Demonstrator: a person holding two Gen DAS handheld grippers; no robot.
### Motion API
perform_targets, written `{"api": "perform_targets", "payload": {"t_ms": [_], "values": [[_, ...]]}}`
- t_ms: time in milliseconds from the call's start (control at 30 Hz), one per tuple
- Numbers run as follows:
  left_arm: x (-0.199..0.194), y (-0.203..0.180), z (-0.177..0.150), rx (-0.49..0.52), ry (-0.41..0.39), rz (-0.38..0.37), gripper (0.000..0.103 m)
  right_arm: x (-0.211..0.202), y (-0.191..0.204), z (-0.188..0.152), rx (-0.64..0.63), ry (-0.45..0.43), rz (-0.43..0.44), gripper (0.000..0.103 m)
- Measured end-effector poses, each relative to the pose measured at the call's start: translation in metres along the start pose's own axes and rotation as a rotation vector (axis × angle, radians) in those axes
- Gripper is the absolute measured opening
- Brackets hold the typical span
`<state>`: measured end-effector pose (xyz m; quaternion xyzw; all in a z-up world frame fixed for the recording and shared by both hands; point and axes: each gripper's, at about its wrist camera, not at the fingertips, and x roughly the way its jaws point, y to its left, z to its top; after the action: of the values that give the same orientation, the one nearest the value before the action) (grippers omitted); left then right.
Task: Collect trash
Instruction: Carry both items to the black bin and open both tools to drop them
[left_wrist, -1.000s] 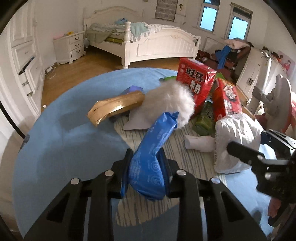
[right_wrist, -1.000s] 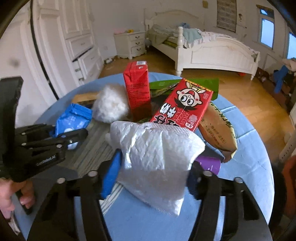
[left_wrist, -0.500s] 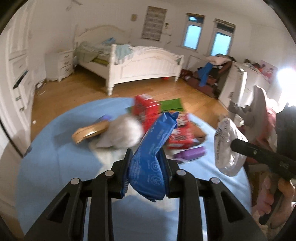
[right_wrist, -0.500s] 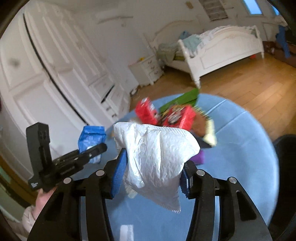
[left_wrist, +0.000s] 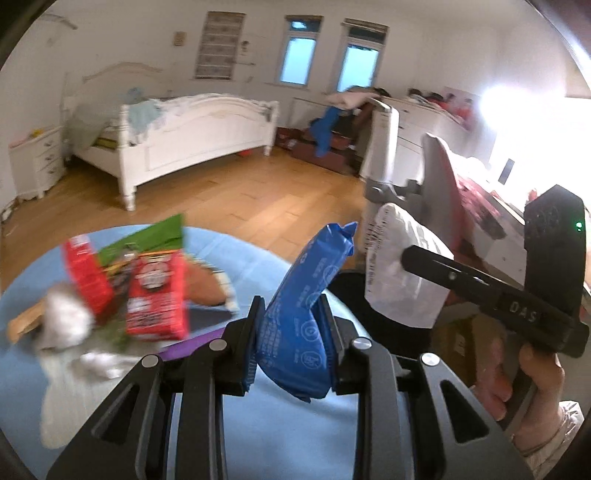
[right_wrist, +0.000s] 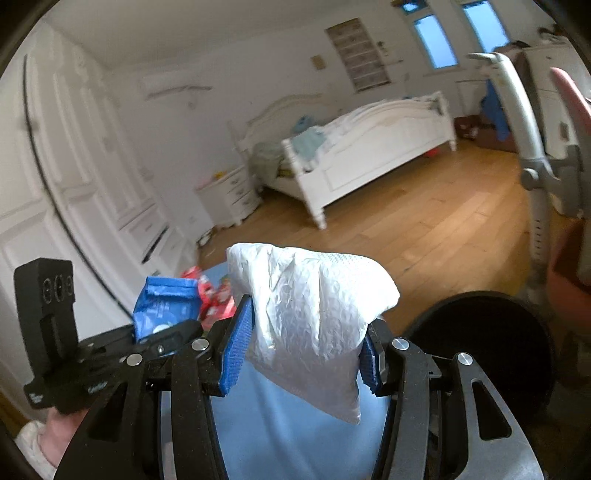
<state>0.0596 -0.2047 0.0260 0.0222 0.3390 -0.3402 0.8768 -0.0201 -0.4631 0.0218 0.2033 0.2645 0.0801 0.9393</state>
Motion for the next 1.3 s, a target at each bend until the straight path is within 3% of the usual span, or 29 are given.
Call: {"api": "perform_targets", "payload": {"t_ms": [367,867,1300], "values": [[0.071,-0.057,0.007,0.038,0.088,-0.125,0.029,-0.021,-0.085,-0.016,0.109,-0.019,-0.113,0.051],[0.130,-0.082,0.004,0.063,0.201,-0.143,0.029,-0.003,-0.141,-0.041,0.232,0.044,-0.183,0.051],[0.160,-0.102,0.007,0.106,0.242,-0.148,0.033,0.005,-0.168,-0.051,0.295,0.064,-0.224,0.054]]}}
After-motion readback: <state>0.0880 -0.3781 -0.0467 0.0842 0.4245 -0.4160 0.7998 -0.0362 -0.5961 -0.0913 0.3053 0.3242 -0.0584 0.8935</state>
